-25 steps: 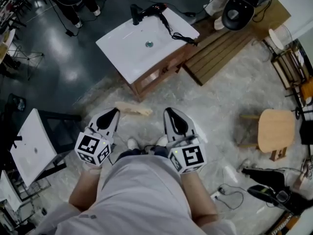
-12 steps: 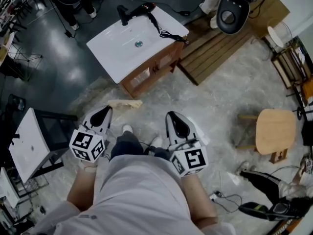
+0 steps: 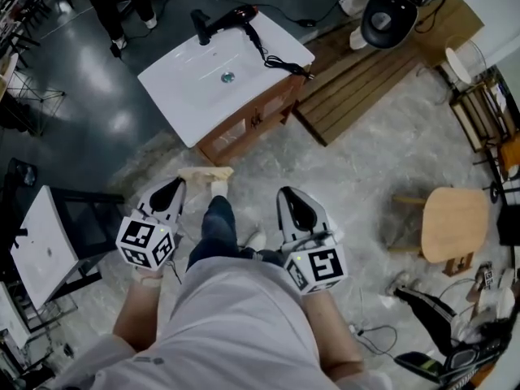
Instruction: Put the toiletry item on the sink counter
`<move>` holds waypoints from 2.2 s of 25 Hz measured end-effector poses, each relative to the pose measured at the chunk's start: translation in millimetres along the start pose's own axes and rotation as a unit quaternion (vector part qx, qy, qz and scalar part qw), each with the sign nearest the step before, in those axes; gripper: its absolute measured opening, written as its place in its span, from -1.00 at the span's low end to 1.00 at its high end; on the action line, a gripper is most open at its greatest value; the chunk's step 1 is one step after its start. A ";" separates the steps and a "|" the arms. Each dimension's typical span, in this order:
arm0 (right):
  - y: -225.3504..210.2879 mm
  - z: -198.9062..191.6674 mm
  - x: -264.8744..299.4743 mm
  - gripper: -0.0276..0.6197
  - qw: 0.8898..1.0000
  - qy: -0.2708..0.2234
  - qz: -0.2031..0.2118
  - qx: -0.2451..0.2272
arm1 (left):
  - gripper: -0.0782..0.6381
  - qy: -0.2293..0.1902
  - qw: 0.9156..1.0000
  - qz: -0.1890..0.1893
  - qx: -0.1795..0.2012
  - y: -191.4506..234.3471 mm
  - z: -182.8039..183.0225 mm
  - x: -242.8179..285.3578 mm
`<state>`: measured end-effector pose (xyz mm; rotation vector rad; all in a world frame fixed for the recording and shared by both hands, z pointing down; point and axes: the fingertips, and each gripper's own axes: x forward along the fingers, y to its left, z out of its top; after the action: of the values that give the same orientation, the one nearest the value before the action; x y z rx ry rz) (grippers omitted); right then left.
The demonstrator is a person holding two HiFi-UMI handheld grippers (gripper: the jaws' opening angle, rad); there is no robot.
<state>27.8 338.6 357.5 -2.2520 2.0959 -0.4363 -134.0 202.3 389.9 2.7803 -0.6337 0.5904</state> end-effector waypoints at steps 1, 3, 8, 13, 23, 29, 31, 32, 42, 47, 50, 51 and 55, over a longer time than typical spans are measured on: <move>-2.1 0.5 5.8 -0.83 1.000 0.002 -0.001 -0.001 | -0.72 0.001 1.000 -0.001 -0.002 5.1 0.4 4.4; -7.8 1.8 20.4 -0.83 1.000 0.007 -0.003 0.000 | -0.72 0.003 1.000 -0.002 -0.006 17.2 2.1 15.8; -15.4 2.0 65.3 -0.83 1.000 0.022 -0.002 0.008 | -0.72 0.011 1.000 -0.002 -0.016 55.1 8.4 45.3; -14.1 3.6 110.8 -0.83 0.999 0.036 0.002 0.010 | -0.72 0.022 1.000 0.000 -0.020 94.3 17.9 67.7; -22.2 14.9 206.5 -0.83 0.998 0.054 -0.005 0.023 | -0.72 0.055 0.998 -0.012 -0.029 165.1 38.0 121.2; -24.3 24.2 262.0 -0.83 0.997 0.061 -0.016 0.035 | -0.72 0.095 0.994 -0.027 -0.041 204.5 40.5 152.5; -21.7 30.2 278.8 -0.83 0.997 0.061 -0.020 0.035 | -0.72 0.107 0.993 -0.031 -0.042 217.4 40.1 158.2; -19.1 32.2 286.9 -0.83 0.997 0.061 -0.021 0.035 | -0.72 0.113 0.992 -0.032 -0.042 224.3 38.3 160.1; -34.8 26.3 335.0 -0.83 0.995 0.084 -0.002 0.048 | -0.72 0.166 0.985 -0.022 -0.050 237.9 15.4 187.5; -49.8 19.4 352.4 -0.83 0.992 0.107 0.036 0.047 | -0.72 0.185 0.981 0.006 -0.057 236.7 2.8 199.1; -63.6 17.9 360.9 -0.83 0.989 0.124 0.067 0.038 | -0.72 0.198 0.978 0.029 -0.058 232.7 -3.9 206.5; -68.2 17.3 362.9 -0.83 0.988 0.131 0.078 0.035 | -0.72 0.200 0.977 0.038 -0.062 230.8 -5.8 208.9; -86.4 14.3 371.8 -0.83 0.981 0.152 0.119 0.024 | -0.72 0.207 0.971 0.077 -0.087 223.5 -14.2 223.1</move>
<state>134.0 -21.3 429.3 -1.9780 2.4274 -0.8510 -56.5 -71.3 527.9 2.3565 -0.7645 1.0551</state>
